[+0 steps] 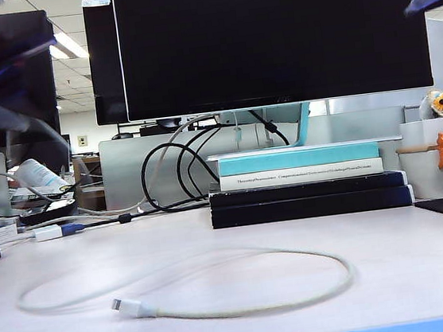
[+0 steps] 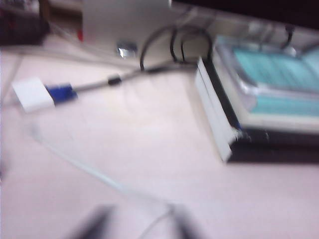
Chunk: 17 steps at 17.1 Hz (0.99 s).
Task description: Unfold the white charging cable into a straight cable.
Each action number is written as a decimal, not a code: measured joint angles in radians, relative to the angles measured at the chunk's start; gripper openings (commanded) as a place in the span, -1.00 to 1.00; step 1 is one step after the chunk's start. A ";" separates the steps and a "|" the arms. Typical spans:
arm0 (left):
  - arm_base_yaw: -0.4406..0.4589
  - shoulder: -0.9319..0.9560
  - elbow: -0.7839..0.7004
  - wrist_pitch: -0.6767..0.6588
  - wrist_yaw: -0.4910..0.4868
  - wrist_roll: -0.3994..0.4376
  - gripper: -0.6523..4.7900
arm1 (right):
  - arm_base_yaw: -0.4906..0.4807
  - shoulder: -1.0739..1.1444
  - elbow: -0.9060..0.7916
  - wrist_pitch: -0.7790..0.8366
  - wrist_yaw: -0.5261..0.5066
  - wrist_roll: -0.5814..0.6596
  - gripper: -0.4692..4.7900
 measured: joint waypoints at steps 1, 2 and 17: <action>0.000 0.000 0.000 0.000 0.007 -0.008 1.00 | 0.002 0.000 -0.015 0.001 -0.043 0.000 0.36; 0.000 -0.002 0.002 0.000 0.012 -0.017 1.00 | 0.005 0.000 -0.034 0.001 -0.083 0.000 0.36; -0.006 -0.779 0.069 -0.659 -0.007 0.340 0.18 | 0.167 0.141 -0.117 0.040 -0.012 -0.031 0.35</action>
